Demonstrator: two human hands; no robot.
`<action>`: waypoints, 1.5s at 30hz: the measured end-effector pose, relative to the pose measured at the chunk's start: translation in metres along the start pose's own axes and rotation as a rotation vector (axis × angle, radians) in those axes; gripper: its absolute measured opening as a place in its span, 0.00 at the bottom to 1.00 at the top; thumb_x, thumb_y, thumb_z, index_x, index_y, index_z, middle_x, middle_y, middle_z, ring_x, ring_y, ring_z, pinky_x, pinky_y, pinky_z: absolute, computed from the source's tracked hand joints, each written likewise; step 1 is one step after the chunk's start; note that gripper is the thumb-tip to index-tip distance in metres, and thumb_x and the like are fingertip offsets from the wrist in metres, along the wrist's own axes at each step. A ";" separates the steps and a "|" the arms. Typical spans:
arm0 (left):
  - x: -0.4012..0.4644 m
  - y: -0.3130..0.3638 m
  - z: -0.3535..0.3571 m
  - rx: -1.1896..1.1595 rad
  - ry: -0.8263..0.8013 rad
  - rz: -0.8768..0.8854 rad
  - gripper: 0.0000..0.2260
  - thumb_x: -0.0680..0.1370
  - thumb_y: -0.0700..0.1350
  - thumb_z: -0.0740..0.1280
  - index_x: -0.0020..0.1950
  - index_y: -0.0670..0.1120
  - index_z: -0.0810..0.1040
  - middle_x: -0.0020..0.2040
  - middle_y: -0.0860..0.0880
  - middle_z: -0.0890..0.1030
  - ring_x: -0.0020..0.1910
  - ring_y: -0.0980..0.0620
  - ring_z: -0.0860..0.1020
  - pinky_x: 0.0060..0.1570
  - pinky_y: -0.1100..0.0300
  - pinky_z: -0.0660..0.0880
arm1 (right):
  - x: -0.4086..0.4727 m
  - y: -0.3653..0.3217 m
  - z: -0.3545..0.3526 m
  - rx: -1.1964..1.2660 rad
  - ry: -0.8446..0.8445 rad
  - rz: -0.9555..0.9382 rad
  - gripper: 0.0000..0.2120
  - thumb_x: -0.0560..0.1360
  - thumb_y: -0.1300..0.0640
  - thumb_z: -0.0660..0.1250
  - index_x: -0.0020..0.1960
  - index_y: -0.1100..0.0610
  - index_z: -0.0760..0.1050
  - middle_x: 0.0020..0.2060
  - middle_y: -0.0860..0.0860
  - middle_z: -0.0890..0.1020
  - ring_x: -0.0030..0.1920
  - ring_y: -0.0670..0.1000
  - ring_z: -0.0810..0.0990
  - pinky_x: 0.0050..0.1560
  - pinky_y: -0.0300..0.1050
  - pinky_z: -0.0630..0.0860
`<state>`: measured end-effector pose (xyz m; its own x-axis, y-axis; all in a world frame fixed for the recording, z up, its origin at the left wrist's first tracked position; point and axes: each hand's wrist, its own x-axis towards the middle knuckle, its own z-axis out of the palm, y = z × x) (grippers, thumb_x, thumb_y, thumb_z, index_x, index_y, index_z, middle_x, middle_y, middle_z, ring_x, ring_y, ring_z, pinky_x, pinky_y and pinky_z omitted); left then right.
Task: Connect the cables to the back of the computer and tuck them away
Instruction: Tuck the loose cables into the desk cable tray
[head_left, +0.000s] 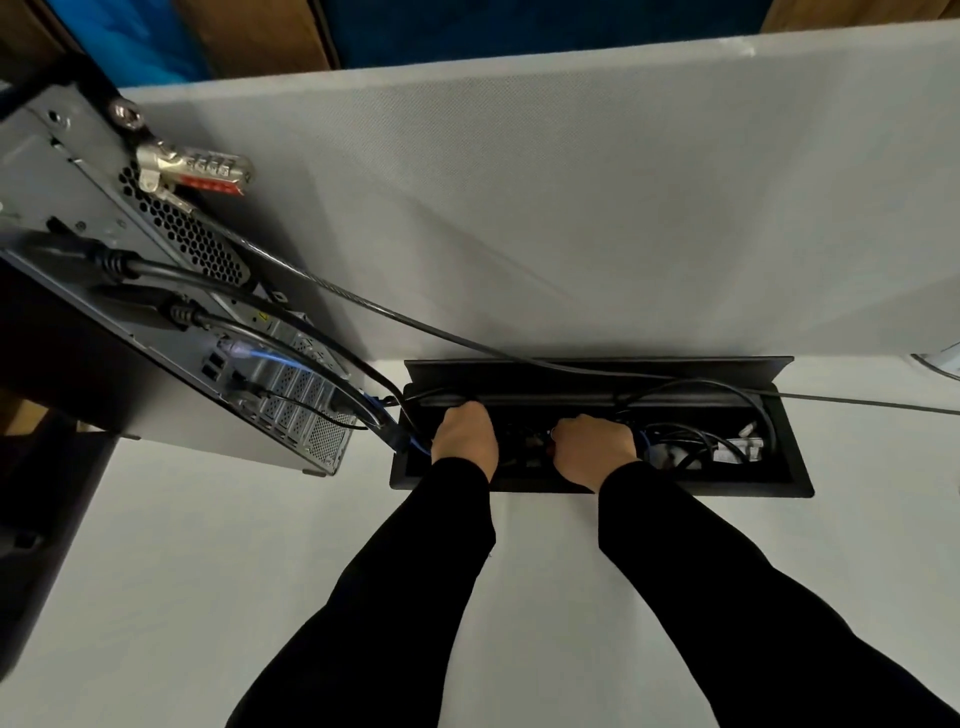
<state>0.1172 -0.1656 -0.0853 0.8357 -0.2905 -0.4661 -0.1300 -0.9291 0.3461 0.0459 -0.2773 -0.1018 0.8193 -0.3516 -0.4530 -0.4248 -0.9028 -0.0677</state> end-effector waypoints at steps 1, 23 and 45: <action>0.000 0.000 0.001 0.023 -0.005 0.000 0.11 0.80 0.39 0.60 0.59 0.36 0.74 0.58 0.37 0.77 0.56 0.39 0.78 0.58 0.50 0.75 | 0.000 -0.001 0.000 0.003 -0.001 0.004 0.13 0.78 0.57 0.54 0.57 0.57 0.74 0.52 0.55 0.81 0.51 0.57 0.80 0.42 0.45 0.69; -0.027 -0.012 0.002 0.095 -0.002 0.132 0.10 0.80 0.41 0.59 0.59 0.37 0.71 0.56 0.39 0.78 0.56 0.41 0.78 0.54 0.51 0.75 | -0.075 0.082 0.012 0.218 0.760 -0.082 0.17 0.75 0.53 0.57 0.58 0.59 0.76 0.58 0.54 0.79 0.62 0.56 0.73 0.58 0.56 0.69; -0.031 0.021 0.041 0.082 -0.032 0.845 0.17 0.82 0.46 0.55 0.71 0.48 0.68 0.65 0.46 0.76 0.64 0.48 0.73 0.59 0.57 0.70 | -0.073 0.115 0.013 0.413 0.629 0.138 0.20 0.73 0.71 0.61 0.64 0.59 0.72 0.50 0.59 0.82 0.43 0.59 0.82 0.43 0.47 0.77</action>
<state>0.0662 -0.1854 -0.0971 0.4253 -0.8995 -0.1005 -0.7428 -0.4103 0.5290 -0.0681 -0.3521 -0.0882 0.7610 -0.6407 0.1020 -0.5471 -0.7183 -0.4298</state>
